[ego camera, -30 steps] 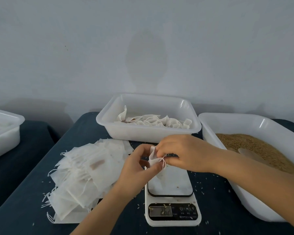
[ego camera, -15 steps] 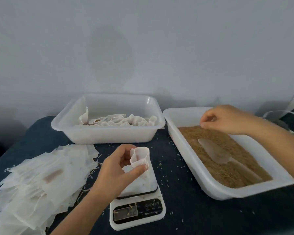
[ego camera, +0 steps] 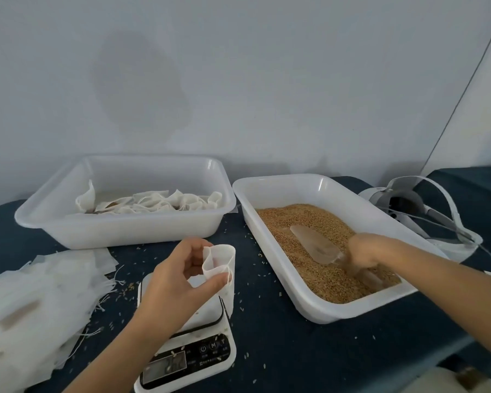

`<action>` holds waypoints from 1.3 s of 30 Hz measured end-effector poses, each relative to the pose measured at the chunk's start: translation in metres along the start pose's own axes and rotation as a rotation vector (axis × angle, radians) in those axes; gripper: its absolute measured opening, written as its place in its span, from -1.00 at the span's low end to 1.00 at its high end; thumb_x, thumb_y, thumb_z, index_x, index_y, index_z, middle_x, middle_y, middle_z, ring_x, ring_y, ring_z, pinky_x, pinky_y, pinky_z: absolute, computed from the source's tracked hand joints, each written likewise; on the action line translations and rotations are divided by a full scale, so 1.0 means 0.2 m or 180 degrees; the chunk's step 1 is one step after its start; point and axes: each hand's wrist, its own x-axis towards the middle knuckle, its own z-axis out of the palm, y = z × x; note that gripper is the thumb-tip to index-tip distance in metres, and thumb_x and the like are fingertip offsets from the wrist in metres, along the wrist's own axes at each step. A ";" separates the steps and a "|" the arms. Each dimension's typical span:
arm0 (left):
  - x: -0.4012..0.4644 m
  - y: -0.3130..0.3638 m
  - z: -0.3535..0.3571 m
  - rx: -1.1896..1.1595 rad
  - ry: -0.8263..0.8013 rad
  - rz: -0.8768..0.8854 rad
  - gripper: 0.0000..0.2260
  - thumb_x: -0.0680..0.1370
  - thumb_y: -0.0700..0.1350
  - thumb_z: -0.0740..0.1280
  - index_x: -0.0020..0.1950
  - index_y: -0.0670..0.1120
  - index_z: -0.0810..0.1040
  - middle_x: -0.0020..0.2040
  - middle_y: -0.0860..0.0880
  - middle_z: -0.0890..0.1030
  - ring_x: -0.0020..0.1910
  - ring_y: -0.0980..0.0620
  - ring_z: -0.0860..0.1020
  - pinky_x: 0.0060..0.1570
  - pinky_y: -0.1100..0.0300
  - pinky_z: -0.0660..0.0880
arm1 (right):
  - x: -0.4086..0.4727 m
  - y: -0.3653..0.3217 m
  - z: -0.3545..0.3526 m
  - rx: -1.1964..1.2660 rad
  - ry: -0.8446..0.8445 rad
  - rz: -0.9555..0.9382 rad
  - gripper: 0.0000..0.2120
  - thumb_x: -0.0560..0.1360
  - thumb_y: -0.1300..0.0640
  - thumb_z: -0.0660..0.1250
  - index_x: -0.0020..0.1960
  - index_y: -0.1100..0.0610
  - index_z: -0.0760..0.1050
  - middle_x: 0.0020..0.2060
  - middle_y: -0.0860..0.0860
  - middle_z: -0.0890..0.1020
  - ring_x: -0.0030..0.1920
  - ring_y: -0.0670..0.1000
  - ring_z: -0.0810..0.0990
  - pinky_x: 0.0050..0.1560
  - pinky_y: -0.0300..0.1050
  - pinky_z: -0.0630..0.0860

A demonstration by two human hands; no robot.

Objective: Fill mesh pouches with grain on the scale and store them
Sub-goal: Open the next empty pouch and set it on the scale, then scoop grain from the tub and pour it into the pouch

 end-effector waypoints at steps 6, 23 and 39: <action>0.00 -0.01 0.00 0.0062 -0.0015 -0.0049 -0.67 0.31 0.02 0.51 -0.01 0.20 0.48 -0.10 0.24 0.61 -0.09 0.21 0.59 -0.12 0.32 0.48 | 0.02 0.10 -0.02 0.0743 0.0632 -0.0560 -0.88 0.52 0.03 0.32 -0.09 0.06 0.45 -0.14 -0.03 0.59 -0.20 -0.09 0.56 -0.25 -0.29 0.43; 0.00 0.00 0.07 0.0139 -0.0103 -0.0008 -0.67 0.33 -0.07 0.52 -0.02 0.18 0.48 -0.09 0.37 0.57 -0.09 0.38 0.53 -0.25 0.58 0.39 | -0.25 0.47 -0.16 -0.0223 -0.0204 -0.0529 -0.57 0.47 0.08 0.35 0.32 -0.12 0.43 0.17 -0.18 0.51 0.19 -0.15 0.47 0.28 -0.16 0.40; 0.01 -0.05 0.02 0.0184 -0.0056 -0.0224 -0.66 0.31 0.05 0.51 0.02 0.18 0.49 -0.12 0.19 0.62 -0.11 0.21 0.59 -0.07 0.24 0.52 | -0.10 0.35 0.10 0.1127 -0.0079 -0.1585 -0.68 0.47 0.12 0.43 0.15 -0.17 0.51 0.10 -0.28 0.58 0.11 -0.33 0.51 0.18 -0.36 0.41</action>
